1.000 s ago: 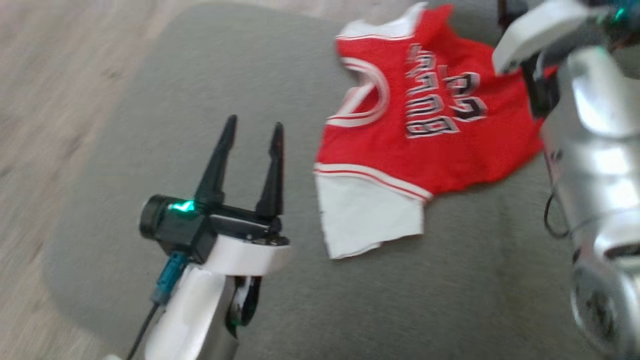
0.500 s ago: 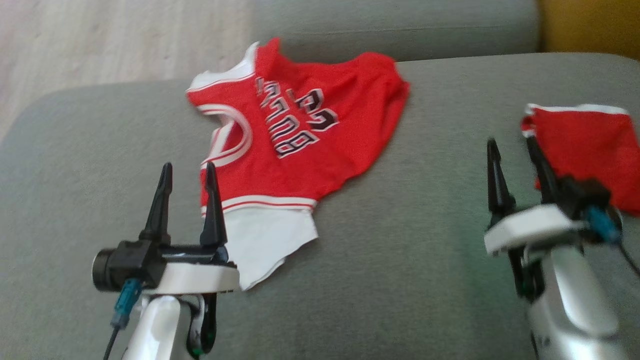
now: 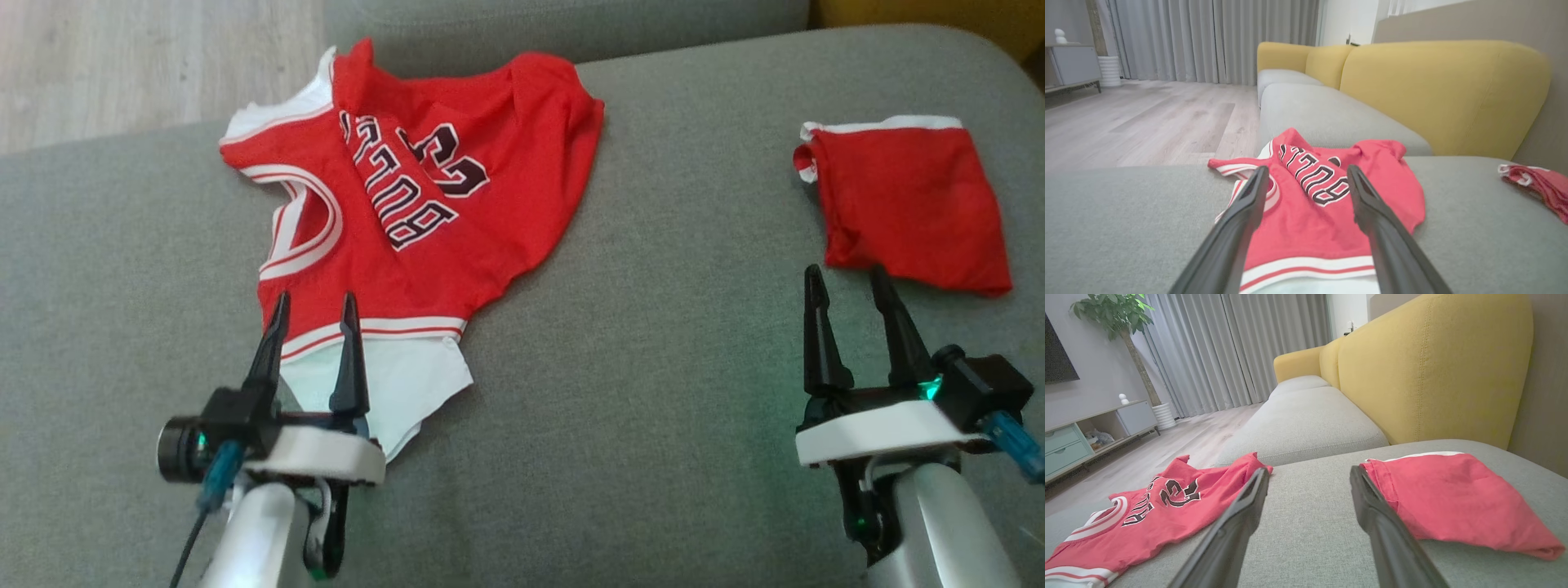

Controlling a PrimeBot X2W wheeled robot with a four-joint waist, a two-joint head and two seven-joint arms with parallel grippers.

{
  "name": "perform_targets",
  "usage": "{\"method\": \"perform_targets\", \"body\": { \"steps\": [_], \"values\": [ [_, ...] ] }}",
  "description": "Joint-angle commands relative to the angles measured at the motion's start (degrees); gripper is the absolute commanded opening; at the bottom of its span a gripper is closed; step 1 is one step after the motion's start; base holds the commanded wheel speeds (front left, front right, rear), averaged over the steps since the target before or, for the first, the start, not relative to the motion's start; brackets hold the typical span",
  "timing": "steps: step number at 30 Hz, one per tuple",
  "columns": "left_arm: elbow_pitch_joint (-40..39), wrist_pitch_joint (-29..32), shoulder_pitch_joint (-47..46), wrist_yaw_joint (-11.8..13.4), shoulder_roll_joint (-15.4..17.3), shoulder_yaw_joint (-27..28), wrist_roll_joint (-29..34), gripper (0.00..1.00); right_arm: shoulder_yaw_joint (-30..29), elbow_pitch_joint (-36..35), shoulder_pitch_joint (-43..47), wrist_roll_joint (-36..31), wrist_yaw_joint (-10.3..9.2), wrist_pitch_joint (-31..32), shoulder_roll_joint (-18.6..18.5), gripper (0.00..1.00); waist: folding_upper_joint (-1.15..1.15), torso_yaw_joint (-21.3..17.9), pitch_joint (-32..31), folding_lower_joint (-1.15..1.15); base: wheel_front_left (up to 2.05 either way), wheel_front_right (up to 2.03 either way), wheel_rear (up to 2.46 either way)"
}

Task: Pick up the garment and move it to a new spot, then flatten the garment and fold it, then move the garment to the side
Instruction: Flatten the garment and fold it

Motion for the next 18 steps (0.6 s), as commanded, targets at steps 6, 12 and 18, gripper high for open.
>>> {"method": "perform_targets", "body": {
  "steps": [6, 12, 18],
  "values": [
    [7.0, 4.4, -8.0, 2.0, 2.0, 2.7, 0.8, 1.0, 1.8, -2.2, -1.6, 1.4, -0.04, -0.2, 0.0, 1.0, 0.0, -0.6, 3.2, -0.01, 0.0, 0.0, 0.0],
    [14.2, 9.7, -12.2, 4.9, 4.5, 3.8, 1.6, 1.0, 2.6, -2.1, -2.1, 2.4, -0.04, -0.6, 0.0, 1.0, 0.0, -1.8, 5.4, -0.01, 0.0, 0.0, 0.0],
    [21.0, 18.2, -14.2, 5.2, 6.1, 2.6, 2.4, 1.0, 3.4, -1.7, -2.8, 3.2, -0.04, -0.9, 0.0, 1.0, 0.0, -2.9, 6.8, -0.01, 0.0, 0.0, 0.0]
  ]
}}
